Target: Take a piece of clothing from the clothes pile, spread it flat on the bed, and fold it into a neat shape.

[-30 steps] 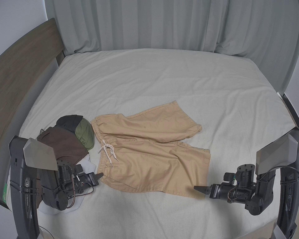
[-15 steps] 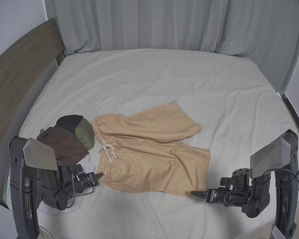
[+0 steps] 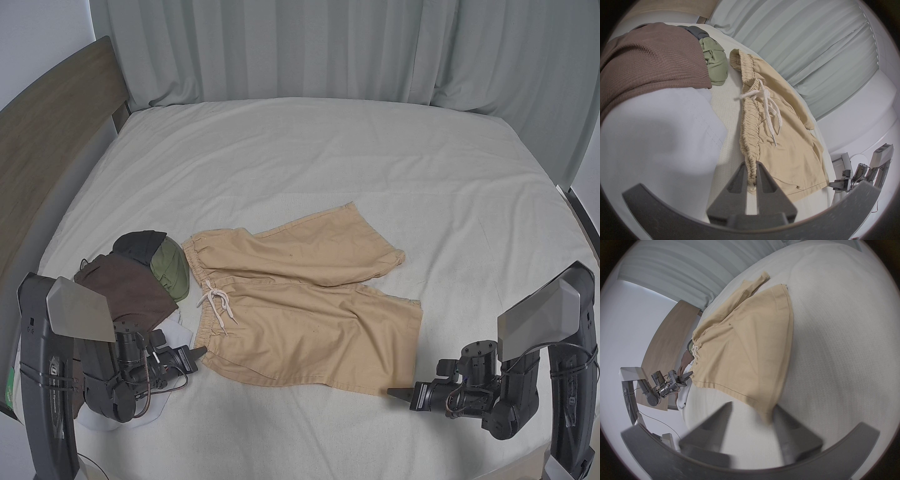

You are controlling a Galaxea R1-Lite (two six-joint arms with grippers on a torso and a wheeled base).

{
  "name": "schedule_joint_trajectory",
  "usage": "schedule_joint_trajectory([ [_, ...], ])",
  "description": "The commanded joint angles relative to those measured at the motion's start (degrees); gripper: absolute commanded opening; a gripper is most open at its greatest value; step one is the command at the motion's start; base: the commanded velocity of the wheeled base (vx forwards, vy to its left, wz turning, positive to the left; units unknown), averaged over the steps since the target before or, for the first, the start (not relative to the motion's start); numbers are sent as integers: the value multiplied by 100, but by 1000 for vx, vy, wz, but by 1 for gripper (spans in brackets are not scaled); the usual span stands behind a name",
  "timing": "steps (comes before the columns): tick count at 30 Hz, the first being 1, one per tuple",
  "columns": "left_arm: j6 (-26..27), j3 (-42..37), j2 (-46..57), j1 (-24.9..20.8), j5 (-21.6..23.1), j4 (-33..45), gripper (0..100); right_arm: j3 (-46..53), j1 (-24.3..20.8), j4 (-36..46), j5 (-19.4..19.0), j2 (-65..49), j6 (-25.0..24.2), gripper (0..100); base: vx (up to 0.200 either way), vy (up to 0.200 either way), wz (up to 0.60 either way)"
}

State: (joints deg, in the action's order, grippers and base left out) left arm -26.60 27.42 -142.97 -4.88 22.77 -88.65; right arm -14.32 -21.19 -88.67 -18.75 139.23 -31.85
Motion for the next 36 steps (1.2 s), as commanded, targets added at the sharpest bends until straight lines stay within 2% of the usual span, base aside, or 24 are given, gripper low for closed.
schedule_joint_trajectory([
  [1, -3, 1, 6, -5, -1, -3, 0, -18, 27, -10, 12, 25, 13, 0, 0, 0, 0],
  [15, 23, -131, 41, -5, 26, -3, 0, 79, 124, -1, 143, -36, 74, 0, 0, 0, 0],
  [20, 85, -588, 287, 22, 377, -3, 0, 255, 352, -1, 258, -150, 496, 0, 0, 0, 0],
  [24, 208, -878, 428, 39, 667, -3, 0, 457, 370, -1, 240, -221, 628, 0, 0, 0, 0],
  [26, 436, -1116, 507, 101, 790, -3, 0, 606, 370, -1, 231, -291, 724, 0, 0, 0, 0],
  [36, 964, -1669, 525, 127, 852, -3, 0, 870, 378, 8, 214, -414, 856, 0, 0, 0, 0],
])
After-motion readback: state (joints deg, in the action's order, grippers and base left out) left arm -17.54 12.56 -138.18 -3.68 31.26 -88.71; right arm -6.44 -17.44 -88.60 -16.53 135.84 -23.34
